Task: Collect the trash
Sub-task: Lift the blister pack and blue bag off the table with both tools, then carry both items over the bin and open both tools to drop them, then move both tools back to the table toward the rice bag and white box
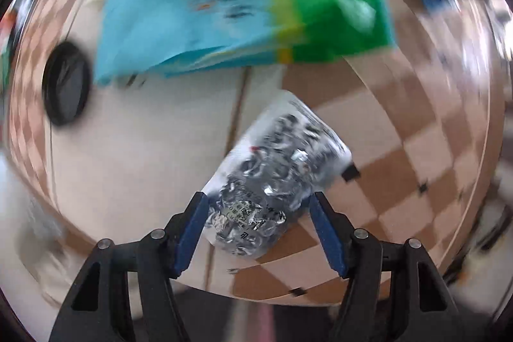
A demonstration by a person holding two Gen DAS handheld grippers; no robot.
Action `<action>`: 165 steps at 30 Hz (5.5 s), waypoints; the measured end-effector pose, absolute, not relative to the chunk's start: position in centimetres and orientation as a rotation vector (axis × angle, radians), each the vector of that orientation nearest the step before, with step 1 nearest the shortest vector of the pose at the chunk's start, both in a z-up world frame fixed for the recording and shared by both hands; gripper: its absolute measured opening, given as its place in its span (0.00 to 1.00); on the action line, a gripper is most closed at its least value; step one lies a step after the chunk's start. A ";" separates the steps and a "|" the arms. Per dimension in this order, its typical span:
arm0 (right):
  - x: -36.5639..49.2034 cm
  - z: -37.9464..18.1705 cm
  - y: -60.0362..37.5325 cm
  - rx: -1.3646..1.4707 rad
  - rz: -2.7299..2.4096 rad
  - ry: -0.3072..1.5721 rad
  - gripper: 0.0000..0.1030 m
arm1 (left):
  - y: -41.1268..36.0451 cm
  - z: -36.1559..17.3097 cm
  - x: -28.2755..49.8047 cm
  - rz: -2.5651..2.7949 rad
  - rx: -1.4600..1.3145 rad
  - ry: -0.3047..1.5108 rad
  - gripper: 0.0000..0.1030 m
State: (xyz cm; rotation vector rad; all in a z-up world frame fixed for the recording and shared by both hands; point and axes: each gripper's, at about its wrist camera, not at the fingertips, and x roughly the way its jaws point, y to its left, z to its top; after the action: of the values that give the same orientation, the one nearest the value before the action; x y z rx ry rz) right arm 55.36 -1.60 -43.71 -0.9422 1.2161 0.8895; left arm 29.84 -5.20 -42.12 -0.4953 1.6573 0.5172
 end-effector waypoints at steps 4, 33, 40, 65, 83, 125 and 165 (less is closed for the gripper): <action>55.7 -43.3 -3.5 -0.850 0.914 1.308 0.33 | -6.9 -42.8 30.7 0.375 -0.277 1.739 0.65; 49.5 -40.3 -15.2 -0.552 1.010 1.524 0.22 | -2.6 -38.5 22.5 0.526 -0.782 1.436 0.22; 47.8 -40.2 -16.3 -0.549 1.019 1.529 0.22 | -2.3 -37.3 19.4 0.592 -0.805 1.373 0.09; 45.7 -38.7 -17.0 -0.553 1.045 1.499 0.21 | -2.1 -36.1 20.0 0.750 -0.790 1.405 0.06; 39.8 -37.2 -19.3 -0.508 1.096 1.464 0.21 | -9.9 -28.7 13.4 0.870 -0.723 1.253 0.05; 16.0 -84.4 -27.6 -0.784 0.873 1.765 0.56 | -15.2 -71.7 -2.0 0.725 -1.292 1.380 0.59; 13.5 -51.1 -35.1 -0.719 0.878 1.491 1.00 | -23.8 -42.5 -6.2 0.878 -0.843 1.355 1.00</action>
State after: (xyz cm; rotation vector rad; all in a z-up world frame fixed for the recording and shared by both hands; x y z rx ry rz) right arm 13.45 -35.14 -51.13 -0.7192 1.4912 0.8780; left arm -6.24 -23.82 -42.47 -0.8427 1.3553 0.8783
